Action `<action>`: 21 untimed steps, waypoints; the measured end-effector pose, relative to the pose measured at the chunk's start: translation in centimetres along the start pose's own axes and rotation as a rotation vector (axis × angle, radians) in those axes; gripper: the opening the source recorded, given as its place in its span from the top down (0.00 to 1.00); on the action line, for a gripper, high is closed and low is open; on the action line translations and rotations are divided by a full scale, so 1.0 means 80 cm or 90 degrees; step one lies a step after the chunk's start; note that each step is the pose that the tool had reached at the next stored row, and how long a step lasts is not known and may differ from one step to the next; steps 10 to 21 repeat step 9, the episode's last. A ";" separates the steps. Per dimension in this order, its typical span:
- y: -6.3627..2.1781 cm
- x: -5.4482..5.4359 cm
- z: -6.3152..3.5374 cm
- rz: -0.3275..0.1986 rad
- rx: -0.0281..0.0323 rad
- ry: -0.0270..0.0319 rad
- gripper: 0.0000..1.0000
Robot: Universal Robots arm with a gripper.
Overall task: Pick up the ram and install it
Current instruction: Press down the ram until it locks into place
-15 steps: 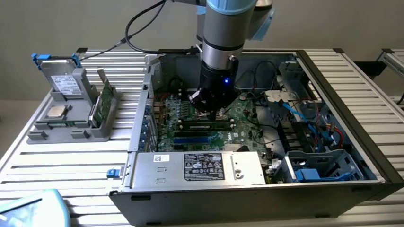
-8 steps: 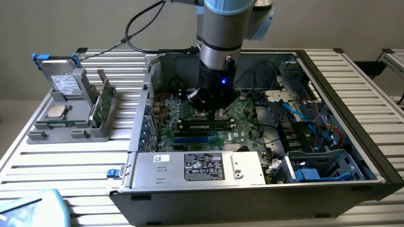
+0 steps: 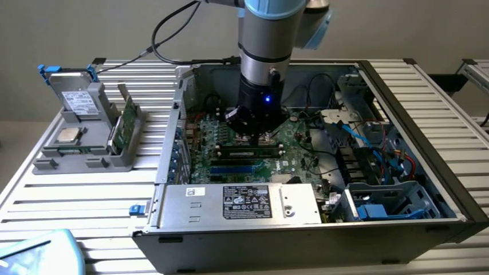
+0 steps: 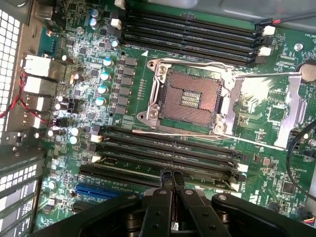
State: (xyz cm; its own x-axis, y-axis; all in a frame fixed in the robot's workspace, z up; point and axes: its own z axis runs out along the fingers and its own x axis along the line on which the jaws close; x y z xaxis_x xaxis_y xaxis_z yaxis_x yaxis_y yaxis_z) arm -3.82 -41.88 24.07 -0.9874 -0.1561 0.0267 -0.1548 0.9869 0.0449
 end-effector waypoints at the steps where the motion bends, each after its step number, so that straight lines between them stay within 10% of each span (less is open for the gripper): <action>1: 0.000 0.000 0.000 0.006 -0.0002 -0.0003 0.89; 21: 0.000 0.002 0.000 0.017 -0.0004 -0.0013 0.89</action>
